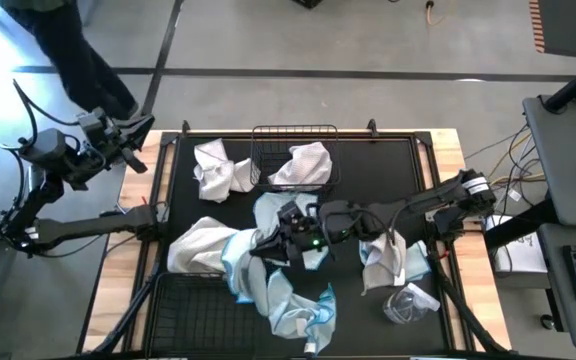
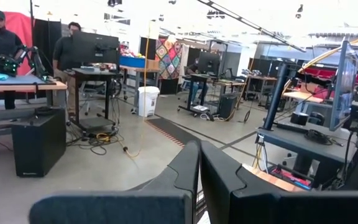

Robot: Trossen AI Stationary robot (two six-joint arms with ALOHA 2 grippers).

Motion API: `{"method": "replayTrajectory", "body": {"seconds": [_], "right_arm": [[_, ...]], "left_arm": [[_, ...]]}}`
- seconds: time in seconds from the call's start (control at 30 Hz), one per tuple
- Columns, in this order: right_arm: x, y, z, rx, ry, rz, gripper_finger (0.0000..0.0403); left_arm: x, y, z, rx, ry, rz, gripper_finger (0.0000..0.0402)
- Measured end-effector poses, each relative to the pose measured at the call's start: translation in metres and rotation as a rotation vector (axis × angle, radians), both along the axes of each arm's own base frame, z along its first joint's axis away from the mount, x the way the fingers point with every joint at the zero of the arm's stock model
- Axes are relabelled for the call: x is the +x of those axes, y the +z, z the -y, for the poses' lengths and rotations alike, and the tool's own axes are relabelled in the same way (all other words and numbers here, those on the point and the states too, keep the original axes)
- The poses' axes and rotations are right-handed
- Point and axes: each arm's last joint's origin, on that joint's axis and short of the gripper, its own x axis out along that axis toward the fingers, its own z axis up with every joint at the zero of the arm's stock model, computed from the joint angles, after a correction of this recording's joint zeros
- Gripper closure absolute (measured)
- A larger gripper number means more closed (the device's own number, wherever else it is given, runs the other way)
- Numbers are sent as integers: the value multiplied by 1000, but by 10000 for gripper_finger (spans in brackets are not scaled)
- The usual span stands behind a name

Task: Sort microfiber towel by color & place in baskets
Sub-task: Put the top right blue microfiber cloth into the bottom wire basket

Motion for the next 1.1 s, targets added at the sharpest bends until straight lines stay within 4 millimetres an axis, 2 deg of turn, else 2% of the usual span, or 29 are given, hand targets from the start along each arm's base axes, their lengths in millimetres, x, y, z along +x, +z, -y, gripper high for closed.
{"method": "replayTrajectory", "body": {"seconds": [0.33, 0.5, 0.63, 0.9, 1.1], "right_arm": [[37, 9, -34, 8, 184, 42, 390], [56, 12, -49, -31, 215, -17, 390], [69, 11, -52, -80, 214, -112, 390], [70, 33, -52, -172, 202, -170, 390], [69, 28, -52, -198, 195, -234, 390]], "left_arm": [[0, 0, 0, 2, 1, -3, 402], [0, 0, 0, 2, 1, -3, 402], [0, 0, 0, 2, 1, -3, 402], [0, 0, 0, 2, 1, -4, 402], [-1, 0, 0, 2, 1, -3, 402]]}}
